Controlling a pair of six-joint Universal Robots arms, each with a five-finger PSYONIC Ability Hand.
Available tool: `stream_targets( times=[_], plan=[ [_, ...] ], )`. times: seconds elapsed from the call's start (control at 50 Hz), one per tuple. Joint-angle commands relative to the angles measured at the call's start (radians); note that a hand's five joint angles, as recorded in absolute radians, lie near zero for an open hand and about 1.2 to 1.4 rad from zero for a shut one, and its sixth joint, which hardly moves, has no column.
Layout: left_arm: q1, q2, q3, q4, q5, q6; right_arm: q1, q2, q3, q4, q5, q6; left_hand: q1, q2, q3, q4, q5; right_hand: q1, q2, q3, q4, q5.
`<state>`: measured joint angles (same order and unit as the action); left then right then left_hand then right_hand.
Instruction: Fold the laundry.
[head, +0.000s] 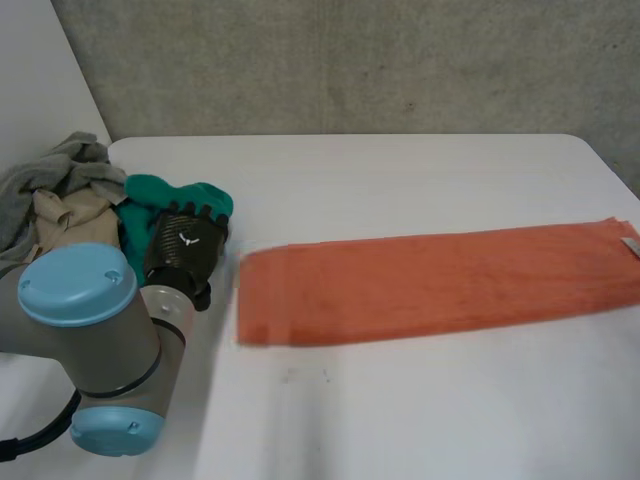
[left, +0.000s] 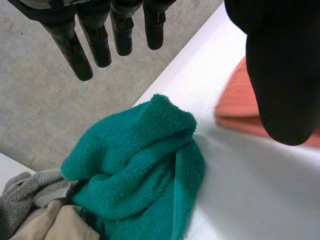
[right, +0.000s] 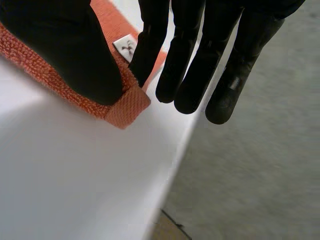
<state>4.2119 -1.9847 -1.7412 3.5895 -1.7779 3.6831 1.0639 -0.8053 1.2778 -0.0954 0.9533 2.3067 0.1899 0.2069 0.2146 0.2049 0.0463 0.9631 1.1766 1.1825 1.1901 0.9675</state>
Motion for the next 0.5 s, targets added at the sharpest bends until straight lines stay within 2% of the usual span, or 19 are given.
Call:
stream_targets(
  times=[0.02,0.14,0.2,0.32,0.38,0.5],
  plan=[
    [0.002,0.014,-0.009,0.000,-0.002,0.000,-0.018,-0.035,-0.023,-0.064,0.119,-0.059,-0.015,-0.032,-0.040,-0.030,-0.046,0.433,0.220,0.214,0.206,0.254],
    [0.002,0.021,-0.015,0.000,-0.002,0.000,-0.005,-0.087,0.011,-0.073,0.110,-0.079,-0.015,-0.032,-0.040,-0.030,-0.046,0.433,0.220,0.214,0.206,0.254],
    [0.002,0.030,-0.015,0.000,-0.002,0.000,0.063,-0.149,0.032,-0.076,0.097,-0.058,-0.015,-0.032,-0.040,-0.030,-0.046,0.433,0.220,0.214,0.206,0.254],
    [0.005,0.061,-0.015,0.000,-0.006,0.000,0.327,-0.259,0.090,-0.102,0.032,-0.024,-0.015,-0.032,-0.040,-0.030,-0.046,0.433,0.220,0.214,0.206,0.254],
    [0.007,0.075,-0.018,0.000,-0.006,0.000,0.425,-0.265,0.106,-0.106,0.013,-0.023,-0.015,-0.032,-0.040,-0.030,-0.046,0.433,0.220,0.214,0.206,0.254],
    [0.005,0.086,-0.023,0.000,-0.008,0.000,0.718,-0.265,0.110,-0.109,-0.005,-0.023,-0.015,-0.032,-0.040,-0.030,-0.046,0.433,0.220,0.214,0.206,0.254]
  ],
)
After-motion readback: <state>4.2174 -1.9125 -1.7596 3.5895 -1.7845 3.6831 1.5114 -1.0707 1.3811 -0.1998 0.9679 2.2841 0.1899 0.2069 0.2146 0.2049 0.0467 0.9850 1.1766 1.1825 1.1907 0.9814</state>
